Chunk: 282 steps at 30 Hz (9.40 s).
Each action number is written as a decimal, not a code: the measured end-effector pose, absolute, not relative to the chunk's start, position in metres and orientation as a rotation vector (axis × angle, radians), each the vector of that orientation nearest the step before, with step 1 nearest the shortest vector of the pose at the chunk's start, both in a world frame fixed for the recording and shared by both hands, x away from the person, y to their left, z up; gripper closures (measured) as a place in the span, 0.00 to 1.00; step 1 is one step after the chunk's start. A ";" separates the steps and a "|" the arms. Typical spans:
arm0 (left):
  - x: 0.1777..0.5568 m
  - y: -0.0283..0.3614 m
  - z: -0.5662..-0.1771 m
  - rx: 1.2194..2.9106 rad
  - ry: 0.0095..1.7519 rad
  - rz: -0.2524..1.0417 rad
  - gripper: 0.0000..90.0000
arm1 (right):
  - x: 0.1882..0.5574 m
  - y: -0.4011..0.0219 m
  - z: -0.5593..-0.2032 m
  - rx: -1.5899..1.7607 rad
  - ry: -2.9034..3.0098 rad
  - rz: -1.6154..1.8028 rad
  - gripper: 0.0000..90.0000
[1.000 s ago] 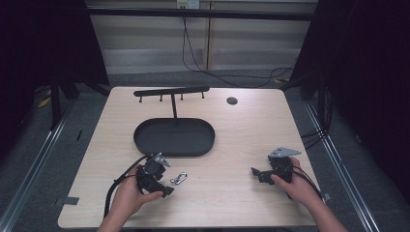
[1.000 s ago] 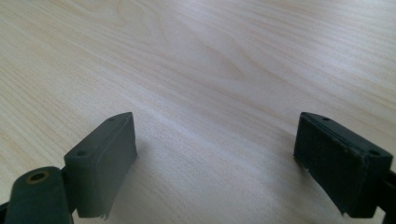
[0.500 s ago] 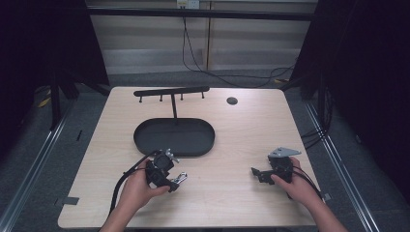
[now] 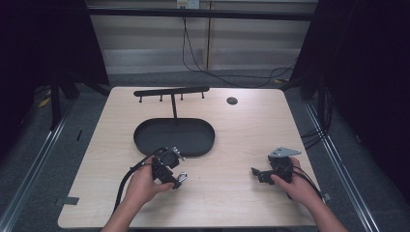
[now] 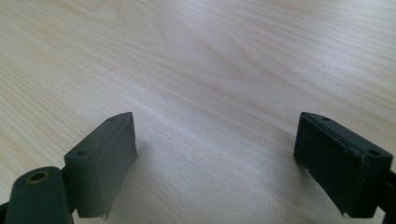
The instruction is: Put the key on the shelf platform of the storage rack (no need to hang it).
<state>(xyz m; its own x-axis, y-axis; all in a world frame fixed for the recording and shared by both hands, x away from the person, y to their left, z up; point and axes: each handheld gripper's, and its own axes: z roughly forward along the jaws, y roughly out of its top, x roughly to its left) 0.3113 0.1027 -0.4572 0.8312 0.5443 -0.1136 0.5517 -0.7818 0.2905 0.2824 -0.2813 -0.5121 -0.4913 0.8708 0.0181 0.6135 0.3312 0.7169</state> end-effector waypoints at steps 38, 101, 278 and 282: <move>0.324 0.091 -0.445 2.852 0.844 -0.114 0.99 | 0.282 -0.281 -0.512 1.315 2.231 0.956 0.14; 0.367 0.100 -0.358 2.834 0.896 -0.175 0.99 | 0.282 -0.281 -0.512 1.315 2.232 0.956 0.14; 0.457 0.100 -0.414 2.644 1.177 -0.057 0.98 | 0.283 -0.281 -0.512 1.322 2.235 0.956 0.14; 0.456 0.099 -0.414 2.643 1.169 -0.046 0.97 | 0.283 -0.281 -0.512 1.322 2.235 0.956 0.14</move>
